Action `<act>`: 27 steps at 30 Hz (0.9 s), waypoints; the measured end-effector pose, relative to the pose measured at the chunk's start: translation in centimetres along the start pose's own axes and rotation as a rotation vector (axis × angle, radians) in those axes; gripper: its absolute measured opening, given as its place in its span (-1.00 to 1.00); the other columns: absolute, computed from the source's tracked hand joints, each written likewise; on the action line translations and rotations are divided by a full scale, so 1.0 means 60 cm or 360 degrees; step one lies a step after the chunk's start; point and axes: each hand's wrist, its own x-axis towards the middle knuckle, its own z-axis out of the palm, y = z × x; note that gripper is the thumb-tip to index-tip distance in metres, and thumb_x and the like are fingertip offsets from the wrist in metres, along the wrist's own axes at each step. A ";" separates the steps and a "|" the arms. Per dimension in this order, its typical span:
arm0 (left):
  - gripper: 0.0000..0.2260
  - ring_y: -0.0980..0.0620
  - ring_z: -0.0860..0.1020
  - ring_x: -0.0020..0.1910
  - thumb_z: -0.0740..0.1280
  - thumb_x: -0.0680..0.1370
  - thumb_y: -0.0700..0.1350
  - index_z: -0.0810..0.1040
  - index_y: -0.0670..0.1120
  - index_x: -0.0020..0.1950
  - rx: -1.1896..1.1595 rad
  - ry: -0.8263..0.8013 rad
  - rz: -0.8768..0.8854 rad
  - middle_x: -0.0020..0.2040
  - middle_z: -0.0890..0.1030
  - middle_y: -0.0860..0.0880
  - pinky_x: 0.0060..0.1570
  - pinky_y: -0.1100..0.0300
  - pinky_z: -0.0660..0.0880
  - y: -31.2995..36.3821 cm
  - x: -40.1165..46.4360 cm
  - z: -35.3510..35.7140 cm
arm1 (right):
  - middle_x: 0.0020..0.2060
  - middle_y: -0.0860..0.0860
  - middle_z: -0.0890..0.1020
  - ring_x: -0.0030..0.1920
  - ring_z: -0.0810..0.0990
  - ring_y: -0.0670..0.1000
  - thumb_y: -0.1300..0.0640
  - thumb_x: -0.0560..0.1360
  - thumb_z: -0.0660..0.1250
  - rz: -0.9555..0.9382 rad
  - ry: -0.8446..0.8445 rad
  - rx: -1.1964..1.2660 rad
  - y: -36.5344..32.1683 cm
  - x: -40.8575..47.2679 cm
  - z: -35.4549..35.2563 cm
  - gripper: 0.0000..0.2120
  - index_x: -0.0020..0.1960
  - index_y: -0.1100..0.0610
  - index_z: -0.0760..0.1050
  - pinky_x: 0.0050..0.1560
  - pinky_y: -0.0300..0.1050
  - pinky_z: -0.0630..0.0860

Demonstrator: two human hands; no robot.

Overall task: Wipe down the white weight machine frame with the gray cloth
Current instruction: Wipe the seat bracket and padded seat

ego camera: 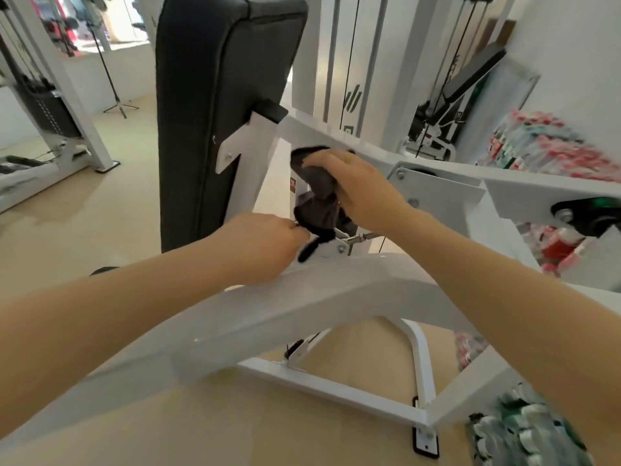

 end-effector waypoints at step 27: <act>-0.67 -0.16 0.42 0.16 0.25 0.51 -0.21 0.42 -0.19 0.27 -0.0071 0.0149 -0.1096 0.25 0.45 -0.14 0.01 -0.04 0.42 0.102 -0.259 0.023 | 0.29 -0.02 0.47 0.37 0.27 0.12 -0.02 0.61 -0.09 0.0178 -0.0135 -0.0151 -0.085 -0.185 0.060 -0.59 0.28 -0.03 0.44 0.41 0.08 -0.05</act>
